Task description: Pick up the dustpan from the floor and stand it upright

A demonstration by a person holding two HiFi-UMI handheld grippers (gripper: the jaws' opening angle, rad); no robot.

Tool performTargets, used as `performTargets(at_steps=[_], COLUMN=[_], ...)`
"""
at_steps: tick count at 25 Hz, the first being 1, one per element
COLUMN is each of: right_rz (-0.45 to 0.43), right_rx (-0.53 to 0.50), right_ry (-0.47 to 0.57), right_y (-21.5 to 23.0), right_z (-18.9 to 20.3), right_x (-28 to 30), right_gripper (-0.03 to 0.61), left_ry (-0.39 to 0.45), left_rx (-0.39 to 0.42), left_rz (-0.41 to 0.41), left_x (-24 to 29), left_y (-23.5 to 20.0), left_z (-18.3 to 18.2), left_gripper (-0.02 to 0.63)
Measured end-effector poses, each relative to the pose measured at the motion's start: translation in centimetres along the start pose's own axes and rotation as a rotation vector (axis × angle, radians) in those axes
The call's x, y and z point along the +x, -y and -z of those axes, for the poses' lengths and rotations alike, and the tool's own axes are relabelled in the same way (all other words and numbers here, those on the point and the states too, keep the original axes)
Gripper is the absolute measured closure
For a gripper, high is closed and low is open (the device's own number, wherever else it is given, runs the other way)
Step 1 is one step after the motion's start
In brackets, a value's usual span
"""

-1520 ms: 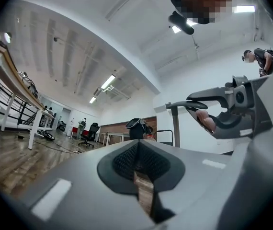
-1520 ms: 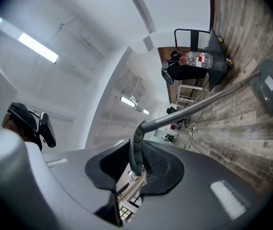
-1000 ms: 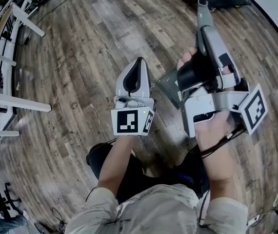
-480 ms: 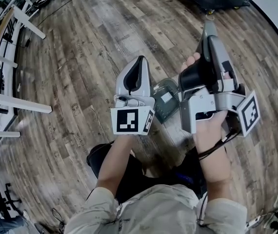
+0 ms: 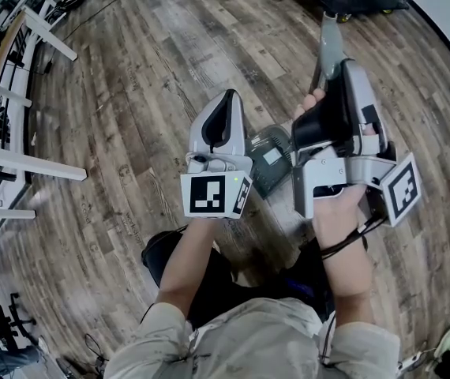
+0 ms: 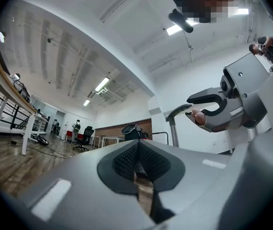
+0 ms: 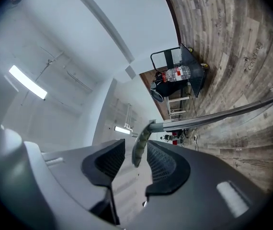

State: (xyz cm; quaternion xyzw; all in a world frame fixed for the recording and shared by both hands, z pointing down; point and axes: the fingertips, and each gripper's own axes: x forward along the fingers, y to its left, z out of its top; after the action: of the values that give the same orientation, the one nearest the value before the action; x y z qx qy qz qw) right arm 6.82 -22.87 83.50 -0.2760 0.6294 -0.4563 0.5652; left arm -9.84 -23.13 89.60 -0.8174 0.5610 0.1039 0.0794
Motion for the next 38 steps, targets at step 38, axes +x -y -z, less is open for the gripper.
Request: performTargets(at_steps=[38], right_rz=[0.247], right_rx=[-1.554], right_ry=[-0.223], right_y=[17.7], right_z=[7.7], right_x=[3.0], right_gripper=[0.574], left_ry=[-0.133], left_rx=[-0.015], left_rz=[0.126], left_x=[6.8], left_y=[-9.8], left_z=[6.8], left_gripper=[0.594])
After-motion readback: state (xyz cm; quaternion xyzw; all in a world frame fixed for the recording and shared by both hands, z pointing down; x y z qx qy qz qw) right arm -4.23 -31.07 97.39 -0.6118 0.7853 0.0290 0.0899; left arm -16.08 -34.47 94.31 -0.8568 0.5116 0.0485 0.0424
